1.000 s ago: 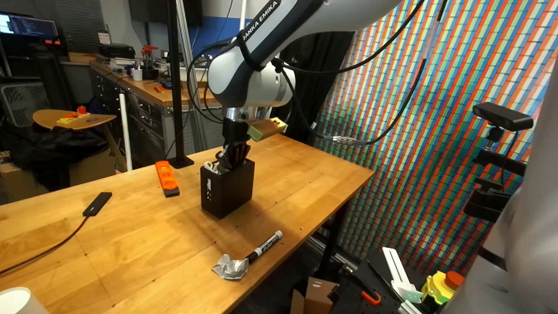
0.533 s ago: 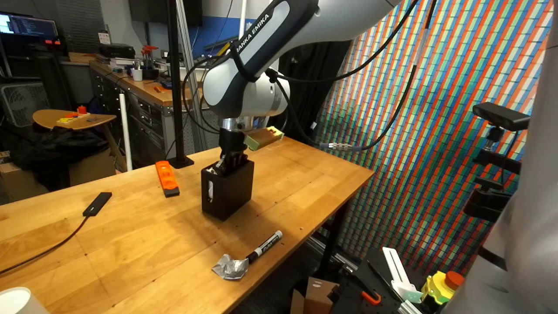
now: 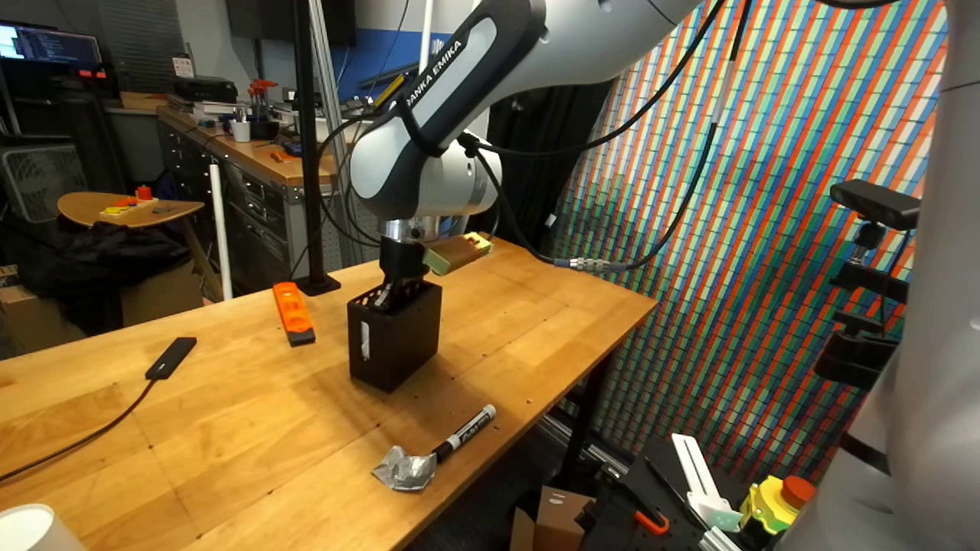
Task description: Put the cloth in the black box
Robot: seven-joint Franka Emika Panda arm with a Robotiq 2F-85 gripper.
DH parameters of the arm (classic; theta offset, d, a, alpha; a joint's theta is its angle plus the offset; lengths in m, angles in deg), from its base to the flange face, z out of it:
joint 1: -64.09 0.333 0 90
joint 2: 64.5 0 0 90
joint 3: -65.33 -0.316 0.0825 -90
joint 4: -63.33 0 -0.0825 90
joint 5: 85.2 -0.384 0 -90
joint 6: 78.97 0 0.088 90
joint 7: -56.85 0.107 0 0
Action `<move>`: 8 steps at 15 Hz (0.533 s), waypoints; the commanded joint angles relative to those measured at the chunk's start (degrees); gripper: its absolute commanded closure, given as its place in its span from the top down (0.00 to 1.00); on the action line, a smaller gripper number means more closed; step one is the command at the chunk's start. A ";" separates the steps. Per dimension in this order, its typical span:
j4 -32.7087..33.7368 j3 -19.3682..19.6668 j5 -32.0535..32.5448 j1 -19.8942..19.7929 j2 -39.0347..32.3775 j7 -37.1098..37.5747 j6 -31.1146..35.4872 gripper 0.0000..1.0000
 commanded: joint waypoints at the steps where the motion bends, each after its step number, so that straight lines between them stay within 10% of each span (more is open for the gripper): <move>1: -0.25 0.32 0.63 -0.07 2.37 -0.04 -0.77 0.00; 8: -0.62 2.25 2.28 -0.12 8.68 0.81 -0.59 0.00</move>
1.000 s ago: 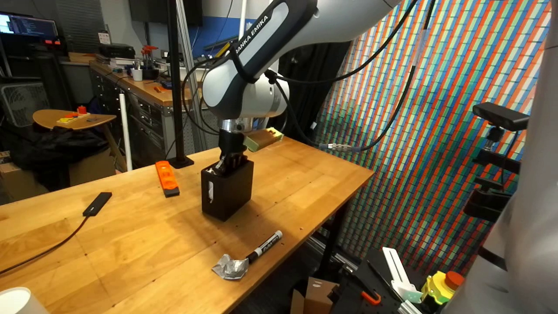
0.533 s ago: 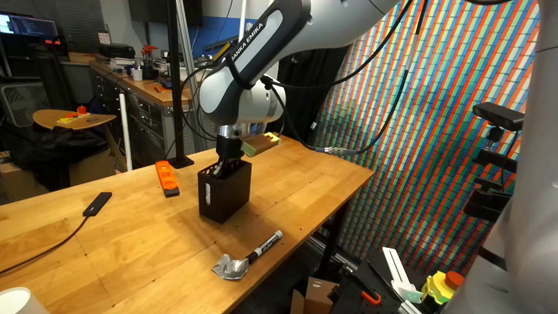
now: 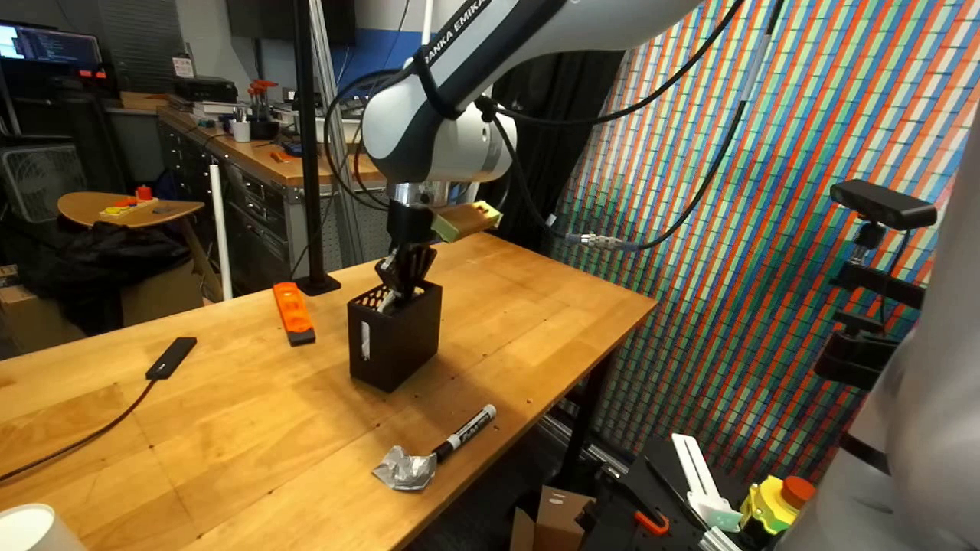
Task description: Put the cloth in the black box
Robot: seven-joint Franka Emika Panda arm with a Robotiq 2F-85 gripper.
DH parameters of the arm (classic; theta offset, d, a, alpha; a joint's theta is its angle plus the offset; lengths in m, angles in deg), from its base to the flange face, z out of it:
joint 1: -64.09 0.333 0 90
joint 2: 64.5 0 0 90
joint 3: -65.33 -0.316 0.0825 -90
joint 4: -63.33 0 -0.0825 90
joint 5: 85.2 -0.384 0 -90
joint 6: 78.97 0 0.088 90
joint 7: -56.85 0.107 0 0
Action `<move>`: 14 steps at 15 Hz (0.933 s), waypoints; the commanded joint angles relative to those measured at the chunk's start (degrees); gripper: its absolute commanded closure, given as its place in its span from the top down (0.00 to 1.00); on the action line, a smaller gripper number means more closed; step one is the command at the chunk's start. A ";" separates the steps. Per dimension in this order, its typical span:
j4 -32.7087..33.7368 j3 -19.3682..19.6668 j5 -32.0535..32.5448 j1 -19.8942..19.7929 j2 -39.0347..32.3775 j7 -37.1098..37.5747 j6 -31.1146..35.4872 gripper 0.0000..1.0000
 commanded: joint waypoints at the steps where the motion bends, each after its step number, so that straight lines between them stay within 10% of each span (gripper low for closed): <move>1: -0.46 1.09 1.60 0.23 3.78 0.88 -0.25 0.00; 14: 1.78 0.61 0.74 1.13 1.96 0.30 0.37 0.00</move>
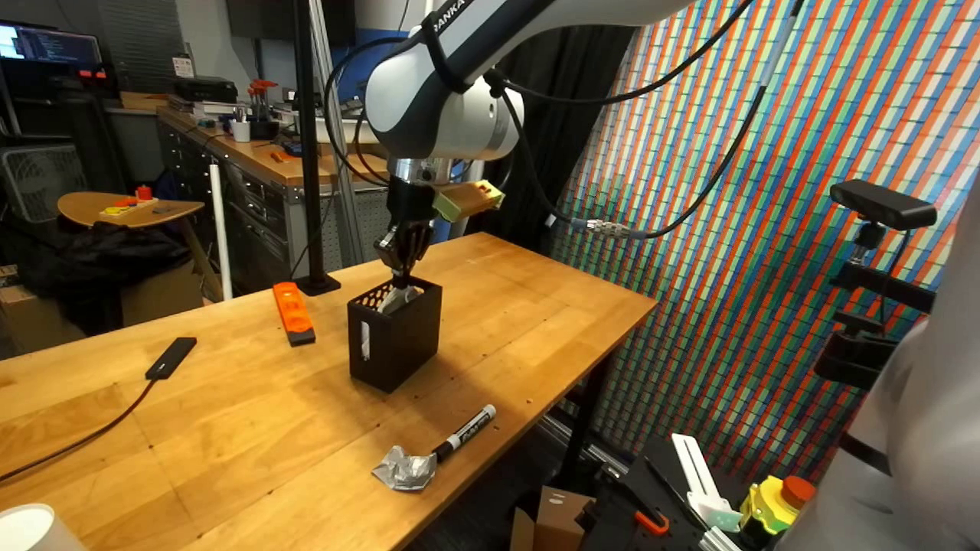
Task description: Put the cloth in the black box
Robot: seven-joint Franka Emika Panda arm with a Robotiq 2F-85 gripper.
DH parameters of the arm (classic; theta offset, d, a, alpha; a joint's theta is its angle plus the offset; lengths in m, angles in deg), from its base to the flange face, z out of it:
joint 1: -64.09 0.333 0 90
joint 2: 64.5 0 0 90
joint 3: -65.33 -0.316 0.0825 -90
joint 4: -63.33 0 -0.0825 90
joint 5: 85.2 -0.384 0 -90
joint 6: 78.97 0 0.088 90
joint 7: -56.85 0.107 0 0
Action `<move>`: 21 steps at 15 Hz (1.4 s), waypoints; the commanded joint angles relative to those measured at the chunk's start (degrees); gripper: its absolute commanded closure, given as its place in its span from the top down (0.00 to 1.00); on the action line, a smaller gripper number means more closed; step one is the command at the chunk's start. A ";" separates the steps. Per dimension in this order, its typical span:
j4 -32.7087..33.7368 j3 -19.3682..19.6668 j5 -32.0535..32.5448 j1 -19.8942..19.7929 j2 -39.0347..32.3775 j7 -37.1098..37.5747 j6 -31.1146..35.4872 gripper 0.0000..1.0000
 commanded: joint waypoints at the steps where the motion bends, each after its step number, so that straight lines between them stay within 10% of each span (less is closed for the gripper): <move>1: 1.72 0.02 0.48 0.65 -1.30 0.37 0.36 0.00; 21: 6.72 -3.02 -1.10 0.46 -13.42 -0.72 -0.30 0.00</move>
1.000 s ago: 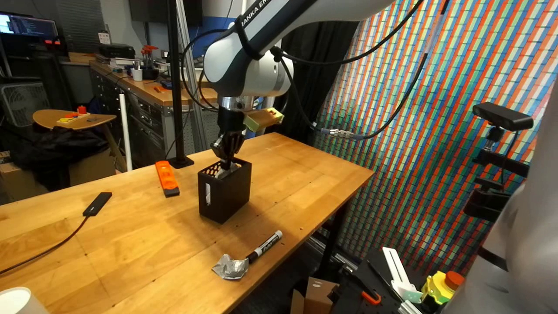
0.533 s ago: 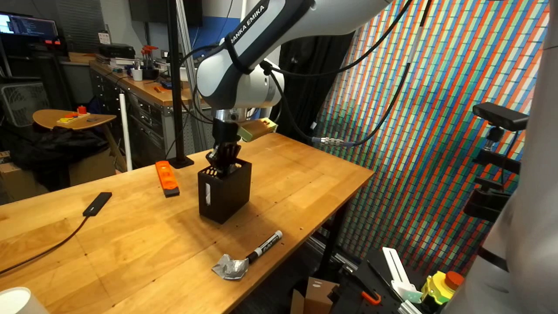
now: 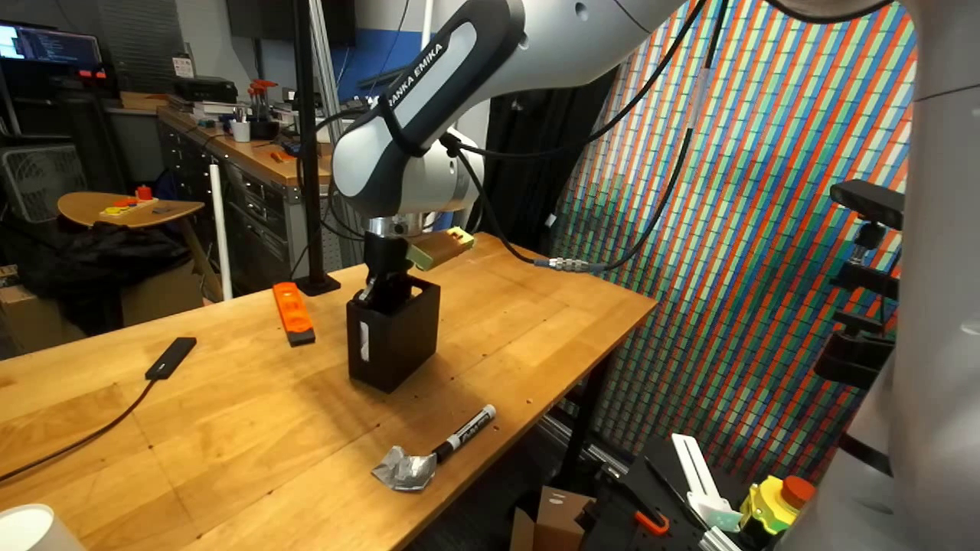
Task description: Put the cloth in the black box
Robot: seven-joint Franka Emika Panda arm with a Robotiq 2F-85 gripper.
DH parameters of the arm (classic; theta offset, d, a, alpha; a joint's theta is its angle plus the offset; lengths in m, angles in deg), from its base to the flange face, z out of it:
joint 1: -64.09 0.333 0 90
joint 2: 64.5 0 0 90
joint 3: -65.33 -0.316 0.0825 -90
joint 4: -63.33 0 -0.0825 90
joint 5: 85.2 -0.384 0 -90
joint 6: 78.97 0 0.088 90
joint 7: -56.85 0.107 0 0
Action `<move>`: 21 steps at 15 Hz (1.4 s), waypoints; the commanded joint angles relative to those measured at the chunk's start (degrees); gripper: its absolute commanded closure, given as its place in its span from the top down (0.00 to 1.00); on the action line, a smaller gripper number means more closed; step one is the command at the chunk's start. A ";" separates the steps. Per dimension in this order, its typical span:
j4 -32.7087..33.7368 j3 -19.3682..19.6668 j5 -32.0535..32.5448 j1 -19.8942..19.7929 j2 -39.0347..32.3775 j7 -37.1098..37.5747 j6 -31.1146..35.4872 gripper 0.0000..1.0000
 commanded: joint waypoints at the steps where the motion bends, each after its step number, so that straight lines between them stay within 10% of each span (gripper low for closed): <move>1: 2.52 -1.30 -1.39 -0.41 -2.60 -0.89 -0.47 0.00; 19: -9.38 1.14 -4.97 -0.44 20.95 -1.62 3.38 0.01; 21: -12.15 1.69 -9.13 -0.11 24.63 -2.67 4.16 0.27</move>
